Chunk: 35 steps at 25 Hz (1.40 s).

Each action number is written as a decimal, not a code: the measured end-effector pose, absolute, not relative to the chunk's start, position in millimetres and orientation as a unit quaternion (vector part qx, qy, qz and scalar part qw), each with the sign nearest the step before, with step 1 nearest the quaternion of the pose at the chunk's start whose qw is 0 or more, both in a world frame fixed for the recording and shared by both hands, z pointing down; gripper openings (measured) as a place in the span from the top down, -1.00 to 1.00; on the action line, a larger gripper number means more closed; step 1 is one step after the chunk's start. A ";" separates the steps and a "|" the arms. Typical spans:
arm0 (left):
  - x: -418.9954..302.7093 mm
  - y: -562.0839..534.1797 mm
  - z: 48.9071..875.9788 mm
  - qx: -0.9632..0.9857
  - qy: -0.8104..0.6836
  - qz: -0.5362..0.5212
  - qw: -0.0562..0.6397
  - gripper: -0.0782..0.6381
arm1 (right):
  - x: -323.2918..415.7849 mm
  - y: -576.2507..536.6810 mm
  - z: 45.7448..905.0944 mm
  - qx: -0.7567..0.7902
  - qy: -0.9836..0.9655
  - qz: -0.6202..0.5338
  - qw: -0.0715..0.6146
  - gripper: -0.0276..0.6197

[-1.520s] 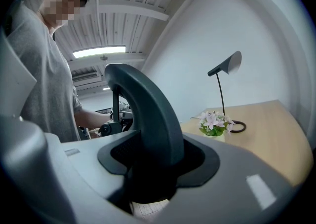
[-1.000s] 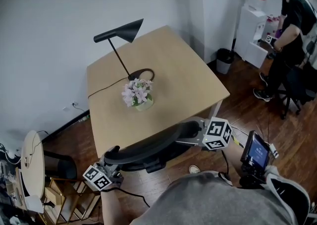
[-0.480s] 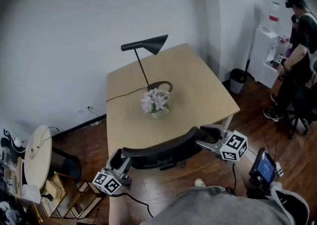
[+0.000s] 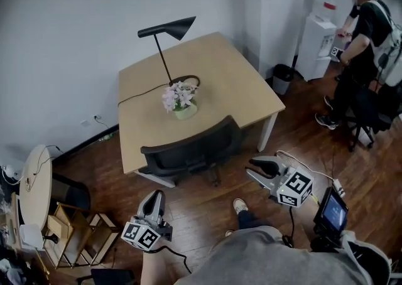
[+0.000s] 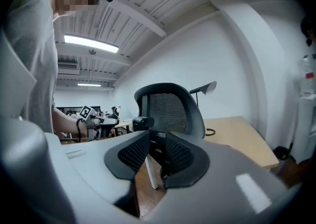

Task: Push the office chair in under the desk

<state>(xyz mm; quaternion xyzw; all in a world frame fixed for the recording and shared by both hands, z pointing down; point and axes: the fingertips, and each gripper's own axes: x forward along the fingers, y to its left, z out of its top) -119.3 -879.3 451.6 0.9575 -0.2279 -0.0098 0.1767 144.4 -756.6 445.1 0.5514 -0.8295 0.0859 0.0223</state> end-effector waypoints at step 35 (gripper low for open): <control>-55.3 -656.0 480.6 0.953 -0.191 0.045 0.230 0.78 | 39.3 -591.8 461.9 0.447 -0.886 0.106 0.054 0.90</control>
